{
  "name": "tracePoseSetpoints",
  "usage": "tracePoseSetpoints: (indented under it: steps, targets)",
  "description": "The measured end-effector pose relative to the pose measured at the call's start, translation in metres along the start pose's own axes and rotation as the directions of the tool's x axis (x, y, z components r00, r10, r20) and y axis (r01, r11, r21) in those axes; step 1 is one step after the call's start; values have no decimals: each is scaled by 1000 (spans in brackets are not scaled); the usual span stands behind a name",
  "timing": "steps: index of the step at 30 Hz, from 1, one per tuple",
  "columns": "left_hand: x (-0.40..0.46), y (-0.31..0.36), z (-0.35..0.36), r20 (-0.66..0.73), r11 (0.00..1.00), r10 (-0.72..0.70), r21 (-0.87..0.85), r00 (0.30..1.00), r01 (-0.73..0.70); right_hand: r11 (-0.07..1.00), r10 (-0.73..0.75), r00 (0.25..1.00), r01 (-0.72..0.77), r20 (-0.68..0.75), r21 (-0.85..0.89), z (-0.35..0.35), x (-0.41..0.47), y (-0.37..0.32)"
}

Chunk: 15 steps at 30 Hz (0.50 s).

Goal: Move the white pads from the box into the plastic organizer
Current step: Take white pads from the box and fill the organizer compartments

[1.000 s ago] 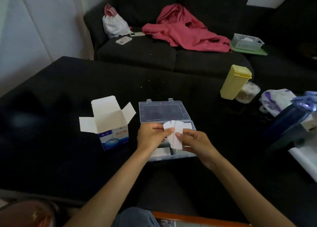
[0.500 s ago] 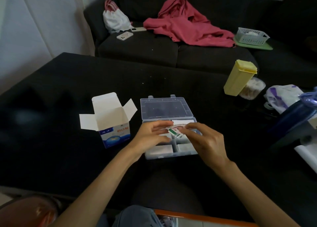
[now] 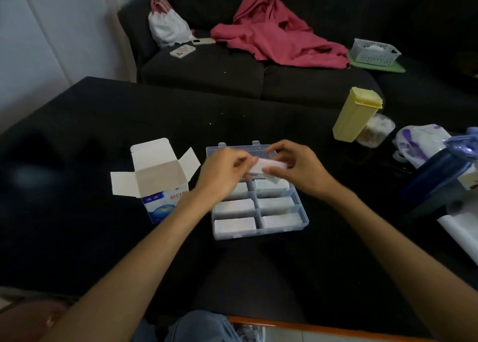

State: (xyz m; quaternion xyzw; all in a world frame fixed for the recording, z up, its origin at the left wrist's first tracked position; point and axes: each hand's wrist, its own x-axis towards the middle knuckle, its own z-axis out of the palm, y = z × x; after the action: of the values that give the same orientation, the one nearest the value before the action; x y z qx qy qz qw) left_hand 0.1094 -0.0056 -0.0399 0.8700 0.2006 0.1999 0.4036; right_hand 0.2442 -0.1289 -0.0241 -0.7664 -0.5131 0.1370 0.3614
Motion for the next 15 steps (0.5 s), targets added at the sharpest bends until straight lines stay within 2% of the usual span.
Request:
tracePoseSetpoints:
  steps: [3,6,9,12,15]
  targets:
    - [7,-5,-8,-38,996,7,89,999,-4,982,74,964,-115,256,152,-14,19,1]
    - [5,-15,-6,35,989,-40,143,999,35,973,126,926,-185,355,137,-17,22,11]
    - [2,-20,10,108,977,-66,208,992,42,983,166,914,-184,372,14,-11,13,26]
    - [2,-18,32,143,964,-68,264,987,28,981,178,931,-143,320,-132,-6,0,45]
    - [3,-15,46,161,947,-57,322,985,2,969,193,940,-137,280,-205,-6,-13,55]
